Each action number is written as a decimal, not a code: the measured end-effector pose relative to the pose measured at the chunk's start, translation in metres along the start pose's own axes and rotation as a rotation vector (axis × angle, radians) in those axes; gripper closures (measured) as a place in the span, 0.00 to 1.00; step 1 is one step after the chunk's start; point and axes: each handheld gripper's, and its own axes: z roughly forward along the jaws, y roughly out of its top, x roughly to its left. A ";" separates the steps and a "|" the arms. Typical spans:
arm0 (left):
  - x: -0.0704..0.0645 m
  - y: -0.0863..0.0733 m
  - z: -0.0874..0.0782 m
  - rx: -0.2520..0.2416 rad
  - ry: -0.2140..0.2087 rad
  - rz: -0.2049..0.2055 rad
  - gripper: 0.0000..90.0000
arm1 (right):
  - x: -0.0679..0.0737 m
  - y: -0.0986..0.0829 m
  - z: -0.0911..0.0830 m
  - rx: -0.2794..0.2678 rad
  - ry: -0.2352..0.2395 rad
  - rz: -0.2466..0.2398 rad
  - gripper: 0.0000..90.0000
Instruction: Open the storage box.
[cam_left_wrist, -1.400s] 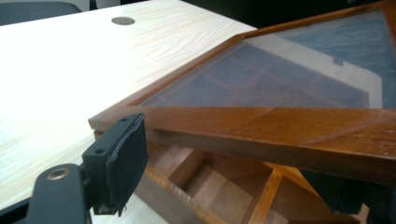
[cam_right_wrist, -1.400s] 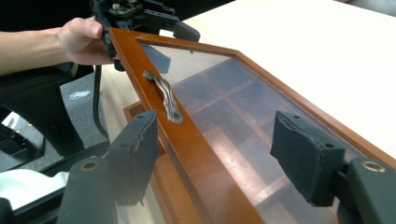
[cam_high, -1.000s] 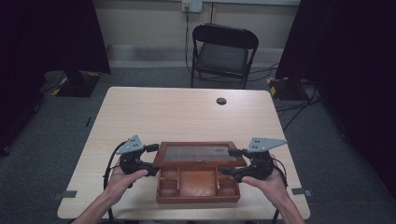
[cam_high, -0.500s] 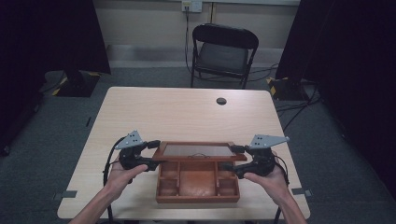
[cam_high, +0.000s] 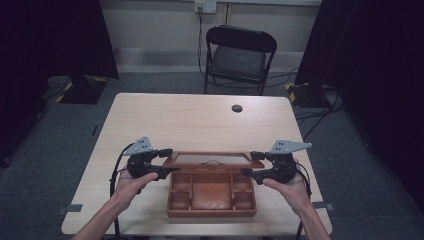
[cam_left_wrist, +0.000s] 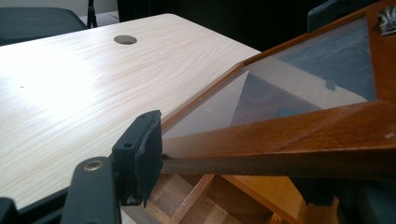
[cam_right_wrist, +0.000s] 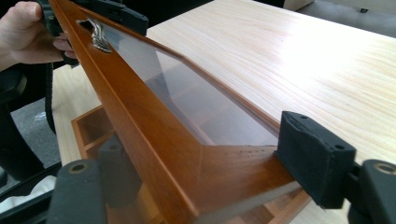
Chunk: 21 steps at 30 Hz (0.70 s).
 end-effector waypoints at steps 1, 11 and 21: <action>0.001 0.000 0.000 -0.002 -0.002 0.000 0.38 | -0.001 0.000 0.000 -0.001 0.000 0.002 0.32; 0.004 0.003 0.002 0.001 0.006 -0.004 0.42 | -0.008 0.003 0.002 -0.030 0.005 0.011 0.41; 0.010 0.011 0.004 0.000 -0.007 -0.030 0.45 | -0.014 0.010 0.002 -0.057 0.002 0.014 0.45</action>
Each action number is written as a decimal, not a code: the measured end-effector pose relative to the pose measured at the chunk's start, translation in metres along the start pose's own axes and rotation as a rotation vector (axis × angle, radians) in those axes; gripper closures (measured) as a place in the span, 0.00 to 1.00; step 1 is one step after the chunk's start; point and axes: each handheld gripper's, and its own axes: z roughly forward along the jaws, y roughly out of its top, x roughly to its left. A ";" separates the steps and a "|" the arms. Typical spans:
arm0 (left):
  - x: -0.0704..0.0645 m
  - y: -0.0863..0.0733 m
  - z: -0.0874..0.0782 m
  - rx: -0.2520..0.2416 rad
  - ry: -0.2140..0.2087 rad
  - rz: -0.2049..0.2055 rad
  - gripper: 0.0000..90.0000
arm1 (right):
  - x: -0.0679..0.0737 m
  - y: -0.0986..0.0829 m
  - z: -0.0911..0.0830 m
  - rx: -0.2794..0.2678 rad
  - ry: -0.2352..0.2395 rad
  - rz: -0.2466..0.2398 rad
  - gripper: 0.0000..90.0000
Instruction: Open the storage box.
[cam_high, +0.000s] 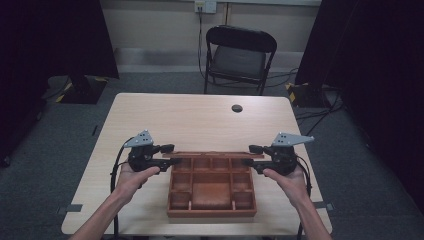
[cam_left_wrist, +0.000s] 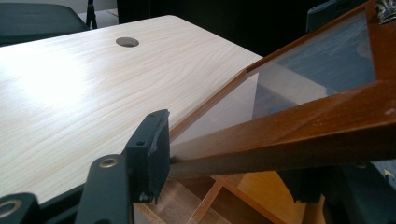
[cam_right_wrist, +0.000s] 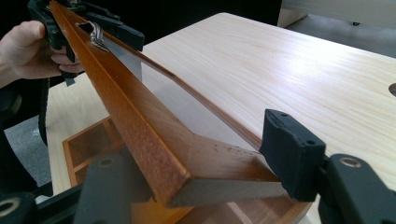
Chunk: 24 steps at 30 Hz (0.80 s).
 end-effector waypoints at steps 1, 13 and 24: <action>0.001 0.000 0.000 0.000 -0.005 -0.003 0.44 | 0.000 0.000 0.000 -0.002 0.001 0.001 0.45; 0.004 0.009 0.004 0.003 0.028 0.010 0.51 | -0.008 0.007 0.003 -0.028 -0.016 0.019 0.45; 0.010 0.014 0.006 -0.007 0.036 -0.001 0.54 | -0.019 0.009 0.013 -0.028 -0.030 0.041 0.45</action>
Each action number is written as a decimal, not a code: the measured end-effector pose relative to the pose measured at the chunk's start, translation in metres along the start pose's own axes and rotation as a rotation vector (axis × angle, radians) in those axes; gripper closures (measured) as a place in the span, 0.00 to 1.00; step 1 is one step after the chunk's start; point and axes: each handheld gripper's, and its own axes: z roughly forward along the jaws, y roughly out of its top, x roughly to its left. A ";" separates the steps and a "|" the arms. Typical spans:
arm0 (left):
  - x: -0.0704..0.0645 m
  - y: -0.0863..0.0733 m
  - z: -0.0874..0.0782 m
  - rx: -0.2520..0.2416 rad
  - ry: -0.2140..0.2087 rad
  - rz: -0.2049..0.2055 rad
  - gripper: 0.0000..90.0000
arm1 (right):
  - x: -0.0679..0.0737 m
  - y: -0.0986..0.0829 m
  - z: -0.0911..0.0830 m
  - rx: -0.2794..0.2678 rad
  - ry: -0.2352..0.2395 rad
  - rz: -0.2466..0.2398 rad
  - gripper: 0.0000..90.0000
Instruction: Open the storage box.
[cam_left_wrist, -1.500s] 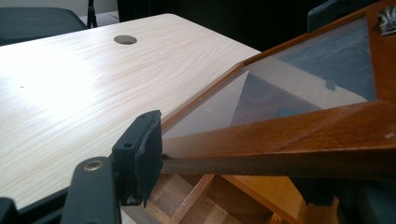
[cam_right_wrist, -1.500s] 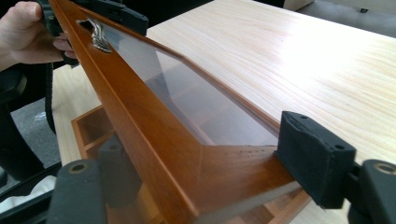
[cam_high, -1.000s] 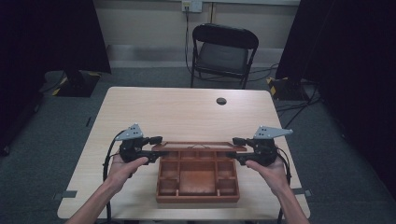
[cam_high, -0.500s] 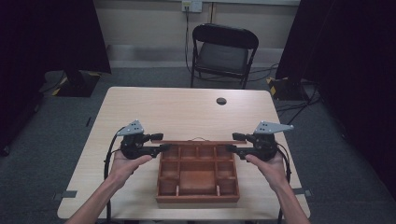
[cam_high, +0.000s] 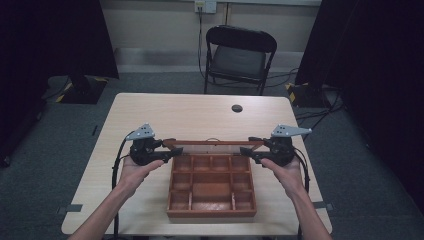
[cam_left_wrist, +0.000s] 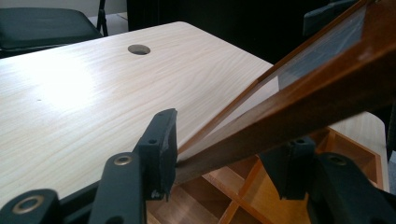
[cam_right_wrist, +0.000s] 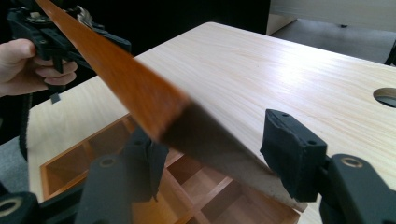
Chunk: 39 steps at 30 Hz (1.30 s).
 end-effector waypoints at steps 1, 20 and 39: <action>0.000 0.000 0.001 -0.001 0.000 -0.005 0.54 | -0.001 0.000 0.001 -0.003 -0.004 0.004 0.46; 0.016 -0.003 0.010 -0.007 0.007 -0.039 0.57 | -0.020 -0.005 0.017 0.000 -0.033 0.022 0.51; 0.029 -0.007 0.019 -0.003 0.026 -0.055 0.63 | -0.033 -0.012 0.030 0.017 -0.058 0.030 0.49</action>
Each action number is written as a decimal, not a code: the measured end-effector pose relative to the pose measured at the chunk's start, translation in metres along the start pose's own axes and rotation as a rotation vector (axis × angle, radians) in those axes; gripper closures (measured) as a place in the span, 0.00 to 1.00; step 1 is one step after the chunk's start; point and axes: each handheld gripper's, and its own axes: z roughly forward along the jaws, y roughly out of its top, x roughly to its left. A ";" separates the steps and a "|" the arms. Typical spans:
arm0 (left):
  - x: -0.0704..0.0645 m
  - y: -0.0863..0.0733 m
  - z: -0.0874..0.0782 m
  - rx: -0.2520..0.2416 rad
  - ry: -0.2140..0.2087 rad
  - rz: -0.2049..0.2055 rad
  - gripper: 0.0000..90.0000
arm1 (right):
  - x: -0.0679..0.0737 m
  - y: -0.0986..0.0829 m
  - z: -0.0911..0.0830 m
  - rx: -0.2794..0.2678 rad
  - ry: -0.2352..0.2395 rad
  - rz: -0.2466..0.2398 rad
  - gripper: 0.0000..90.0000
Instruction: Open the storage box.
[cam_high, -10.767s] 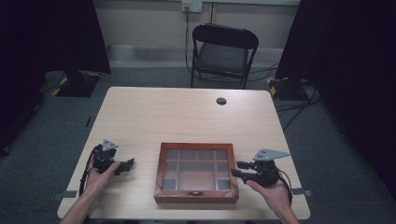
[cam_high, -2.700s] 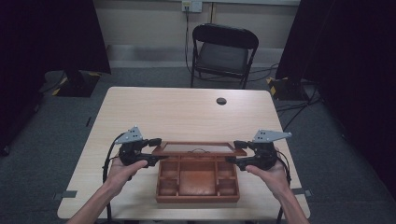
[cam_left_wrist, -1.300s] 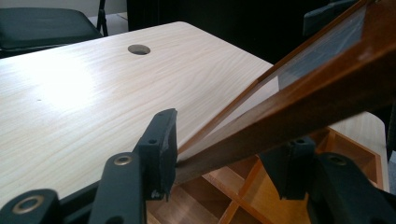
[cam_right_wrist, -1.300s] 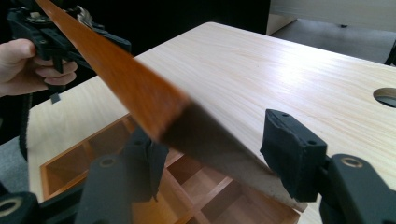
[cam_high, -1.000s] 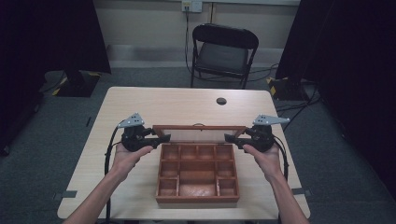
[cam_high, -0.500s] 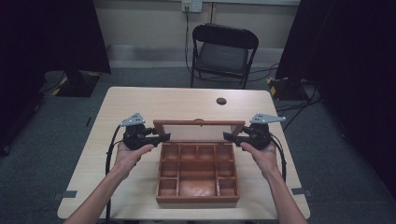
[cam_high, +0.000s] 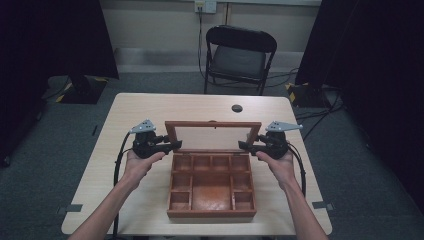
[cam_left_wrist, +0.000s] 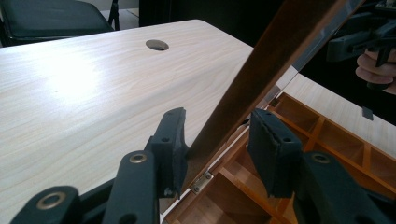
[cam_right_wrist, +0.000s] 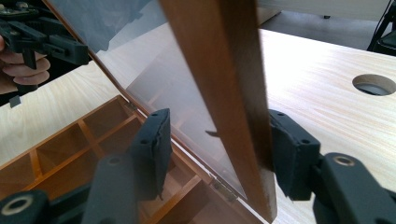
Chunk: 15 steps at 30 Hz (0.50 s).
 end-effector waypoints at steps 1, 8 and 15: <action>0.001 0.000 0.000 -0.001 -0.002 -0.004 0.63 | -0.001 -0.001 0.001 0.004 -0.002 -0.001 0.48; 0.004 0.002 0.002 0.001 0.005 0.000 0.65 | -0.005 -0.006 0.008 0.014 -0.017 0.012 0.48; 0.010 0.000 0.005 0.009 0.013 -0.015 0.67 | -0.015 -0.019 0.017 0.036 -0.027 0.043 0.54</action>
